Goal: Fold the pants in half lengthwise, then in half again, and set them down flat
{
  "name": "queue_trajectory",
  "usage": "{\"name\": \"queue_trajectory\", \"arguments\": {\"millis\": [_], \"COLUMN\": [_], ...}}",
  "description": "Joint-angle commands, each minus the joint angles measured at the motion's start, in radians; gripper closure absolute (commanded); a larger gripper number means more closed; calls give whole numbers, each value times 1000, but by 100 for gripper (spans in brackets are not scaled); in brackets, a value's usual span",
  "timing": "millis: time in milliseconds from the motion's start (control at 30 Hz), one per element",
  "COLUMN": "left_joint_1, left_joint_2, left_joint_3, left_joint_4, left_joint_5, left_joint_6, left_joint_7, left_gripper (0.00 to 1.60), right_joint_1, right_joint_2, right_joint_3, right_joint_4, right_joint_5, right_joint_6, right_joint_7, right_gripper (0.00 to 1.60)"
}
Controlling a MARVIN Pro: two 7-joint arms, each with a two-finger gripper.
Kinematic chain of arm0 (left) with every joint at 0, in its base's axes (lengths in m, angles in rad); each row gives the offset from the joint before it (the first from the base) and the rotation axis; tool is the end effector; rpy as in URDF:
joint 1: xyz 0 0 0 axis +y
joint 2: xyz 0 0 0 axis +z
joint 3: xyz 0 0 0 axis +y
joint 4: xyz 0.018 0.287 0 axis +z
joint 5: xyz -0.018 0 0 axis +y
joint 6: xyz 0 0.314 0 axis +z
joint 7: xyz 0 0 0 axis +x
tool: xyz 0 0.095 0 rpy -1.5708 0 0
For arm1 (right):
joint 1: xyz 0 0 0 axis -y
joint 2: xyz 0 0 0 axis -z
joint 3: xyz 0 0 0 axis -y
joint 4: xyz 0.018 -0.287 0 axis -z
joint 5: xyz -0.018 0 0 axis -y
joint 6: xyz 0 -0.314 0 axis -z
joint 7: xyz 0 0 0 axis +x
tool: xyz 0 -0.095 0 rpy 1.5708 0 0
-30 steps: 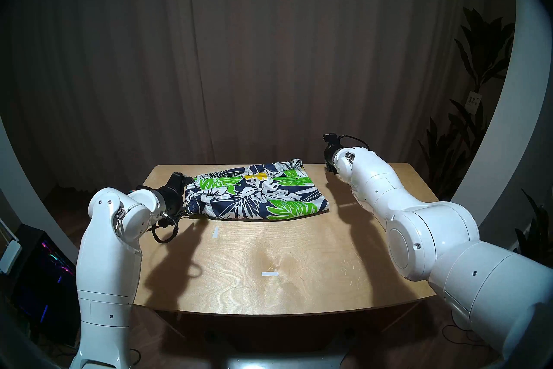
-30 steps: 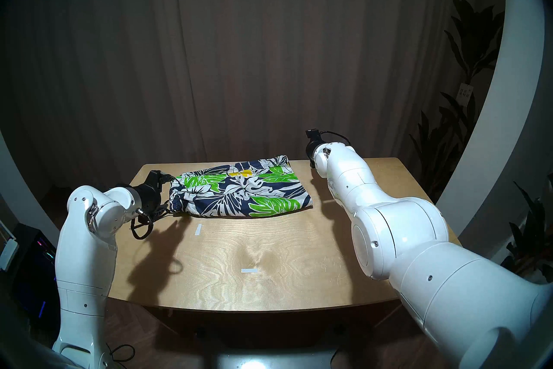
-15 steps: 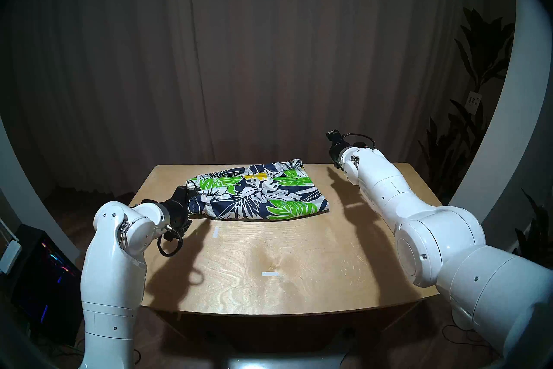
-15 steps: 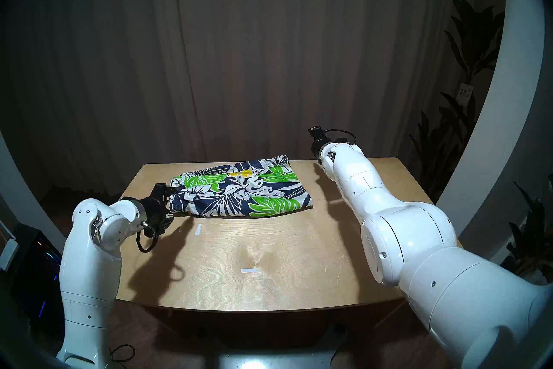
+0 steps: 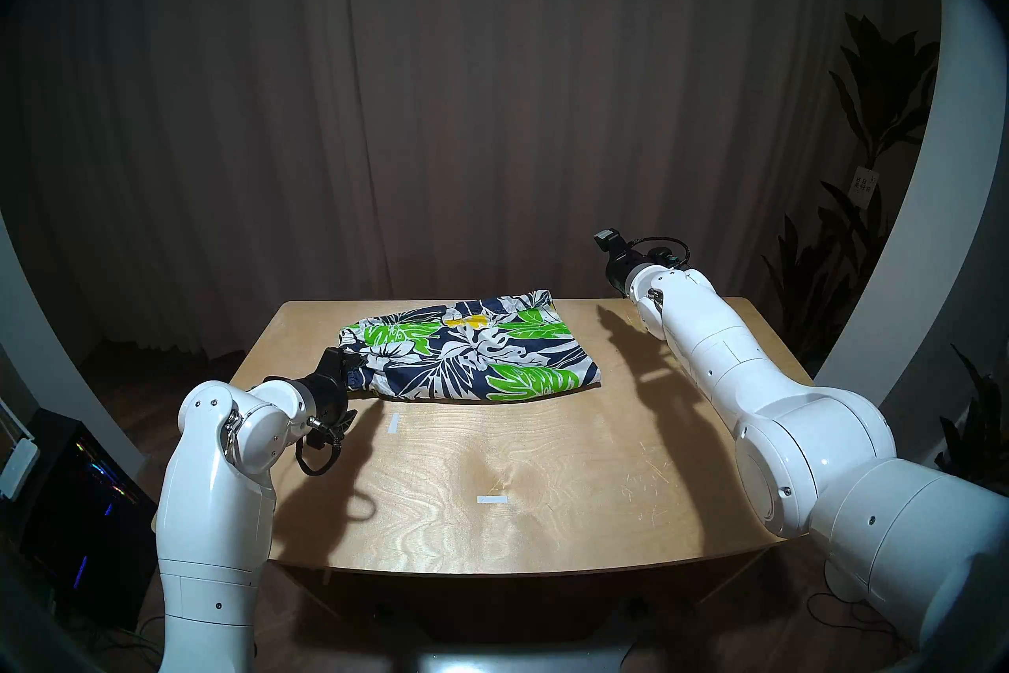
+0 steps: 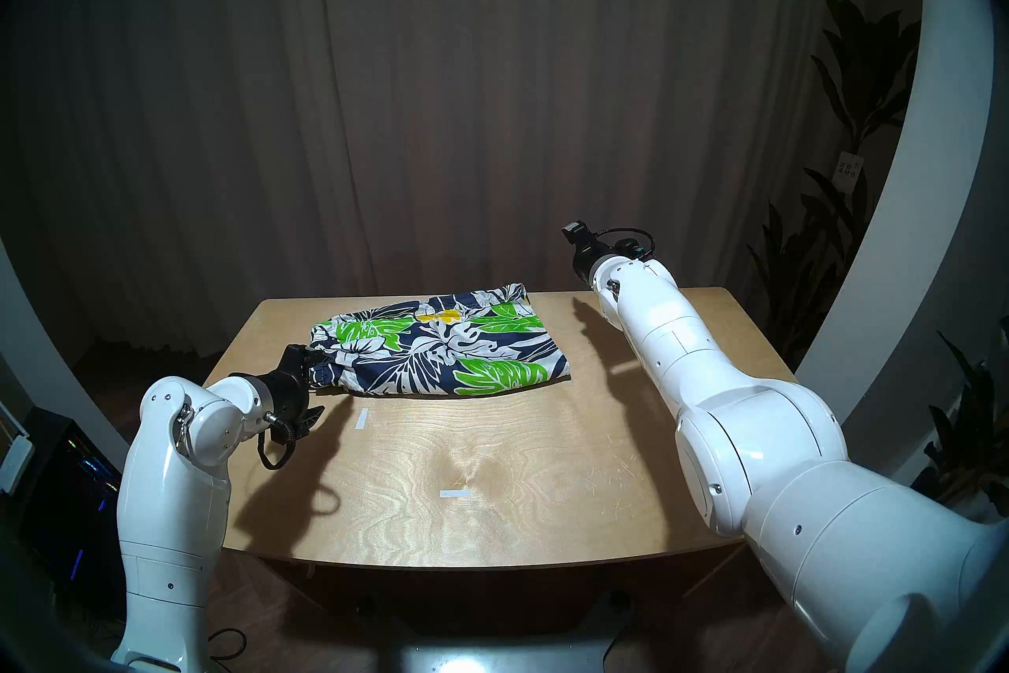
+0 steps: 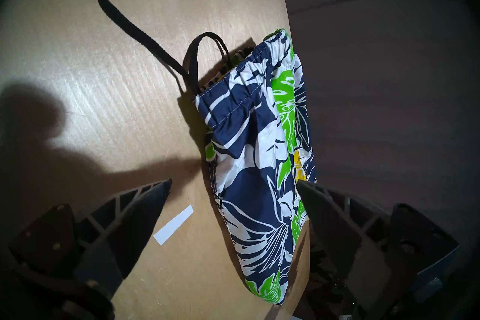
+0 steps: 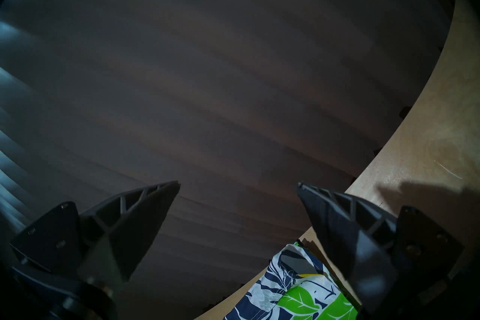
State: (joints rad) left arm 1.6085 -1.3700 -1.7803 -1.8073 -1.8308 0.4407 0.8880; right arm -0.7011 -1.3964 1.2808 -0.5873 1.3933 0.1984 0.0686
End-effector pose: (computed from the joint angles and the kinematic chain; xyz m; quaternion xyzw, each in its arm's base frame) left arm 0.3854 0.0948 -0.2823 0.7244 0.5279 0.2857 0.3391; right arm 0.6276 -0.0265 -0.2473 -0.6938 0.3252 -0.5078 0.3938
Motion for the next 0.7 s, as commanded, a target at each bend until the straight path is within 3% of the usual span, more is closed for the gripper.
{"name": "queue_trajectory", "arguments": {"millis": [0,667], "left_joint_1": [-15,-33], "left_joint_2": [-15,-44], "left_joint_3": [0,-6], "left_joint_4": [9,102], "left_joint_5": [5,53], "left_joint_6": [-14,-63], "left_joint_7": [-35,-131], "left_gripper": [0,0], "right_joint_1": [-21,-134], "right_joint_2": [32,111], "right_joint_3": [-16,-66], "right_joint_4": [-83,-283], "right_joint_5": [-18,-70], "right_joint_6": [8,48], "right_joint_7": [56,165], "right_gripper": [0,0]}}
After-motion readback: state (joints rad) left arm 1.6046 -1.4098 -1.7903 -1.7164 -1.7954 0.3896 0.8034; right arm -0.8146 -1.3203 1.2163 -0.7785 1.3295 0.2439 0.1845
